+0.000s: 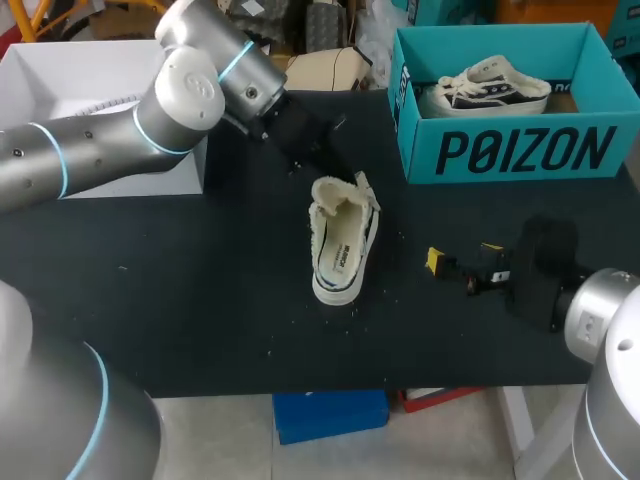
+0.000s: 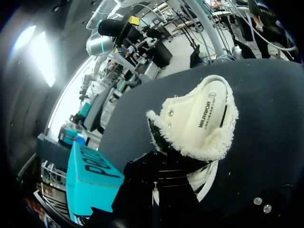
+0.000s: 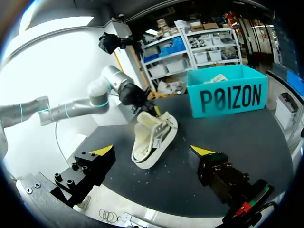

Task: Take the shoe out of the shoebox, open the shoe tongue, remove and reinsert the insole, then place the shoe into the shoebox

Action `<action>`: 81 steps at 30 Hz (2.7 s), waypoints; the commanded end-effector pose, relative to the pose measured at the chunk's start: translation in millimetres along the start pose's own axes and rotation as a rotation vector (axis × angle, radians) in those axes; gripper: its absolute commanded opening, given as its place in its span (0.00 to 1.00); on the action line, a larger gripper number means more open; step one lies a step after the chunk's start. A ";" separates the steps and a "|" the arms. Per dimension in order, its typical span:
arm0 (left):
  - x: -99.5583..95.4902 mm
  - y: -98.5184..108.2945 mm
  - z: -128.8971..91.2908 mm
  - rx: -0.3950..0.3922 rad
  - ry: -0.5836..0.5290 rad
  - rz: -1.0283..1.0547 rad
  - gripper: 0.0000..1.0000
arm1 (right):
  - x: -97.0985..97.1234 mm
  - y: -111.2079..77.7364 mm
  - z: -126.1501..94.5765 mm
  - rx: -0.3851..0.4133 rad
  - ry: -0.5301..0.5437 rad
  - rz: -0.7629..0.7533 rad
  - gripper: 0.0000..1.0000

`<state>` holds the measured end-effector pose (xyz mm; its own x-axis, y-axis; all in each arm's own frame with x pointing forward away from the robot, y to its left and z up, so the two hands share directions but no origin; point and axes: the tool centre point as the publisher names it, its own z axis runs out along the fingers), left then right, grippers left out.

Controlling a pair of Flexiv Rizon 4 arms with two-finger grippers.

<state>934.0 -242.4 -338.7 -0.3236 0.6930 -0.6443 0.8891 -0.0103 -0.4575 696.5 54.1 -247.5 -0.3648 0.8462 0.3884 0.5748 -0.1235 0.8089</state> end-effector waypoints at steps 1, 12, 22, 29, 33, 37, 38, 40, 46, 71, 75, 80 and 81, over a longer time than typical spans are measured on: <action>3.4 -15.2 -7.0 -0.023 0.007 0.007 0.00 | 1.6 -2.2 1.0 -0.007 -0.005 0.001 1.00; 24.1 -16.6 20.8 -0.015 0.077 -0.005 0.00 | 1.6 -2.2 1.0 -0.007 -0.005 0.001 1.00; 35.9 -13.5 41.1 -0.012 0.146 -0.012 0.00 | 1.6 -2.2 1.0 -0.007 -0.005 0.001 1.00; 31.3 -14.2 40.7 -0.001 0.157 -0.004 0.00 | 1.6 -2.2 1.0 -0.007 -0.005 0.001 1.00; 19.7 -21.2 26.5 -0.001 0.141 0.018 0.00 | 1.6 -2.2 1.0 -0.007 -0.005 0.001 1.00; 26.0 -21.1 28.0 0.003 0.158 0.007 0.00 | 1.6 -2.2 1.0 -0.007 -0.005 0.001 1.00; 29.8 -19.8 31.1 0.000 0.167 0.003 0.00 | 1.6 -2.2 1.0 -0.007 -0.005 0.001 1.00; 34.8 -17.1 34.6 -0.043 0.173 0.011 0.00 | 1.6 -2.2 1.0 -0.007 -0.005 0.001 1.00; 36.1 -11.9 34.5 -0.226 0.201 0.054 0.00 | 1.6 -2.2 1.0 -0.007 -0.005 0.001 1.00; 23.0 -35.5 9.0 -0.271 0.265 0.137 0.00 | 1.6 -2.2 1.0 -0.007 -0.005 0.001 1.00; 29.8 -38.8 -0.4 -0.297 0.318 0.146 0.00 | 1.6 -2.2 1.0 -0.007 -0.005 0.001 1.00; 45.8 -36.6 -5.1 -0.314 0.390 0.140 0.00 | 1.6 -2.2 1.0 -0.007 -0.005 0.001 1.00; 49.1 -36.1 -6.2 -0.319 0.405 0.139 0.00 | 1.6 -2.2 1.0 -0.007 -0.005 0.001 1.00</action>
<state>891.4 -208.5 -357.0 -0.1025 0.9135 -0.3938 0.9877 0.0465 -0.1492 696.5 54.1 -247.5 -0.3648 0.8462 0.3884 0.5748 -0.1235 0.8089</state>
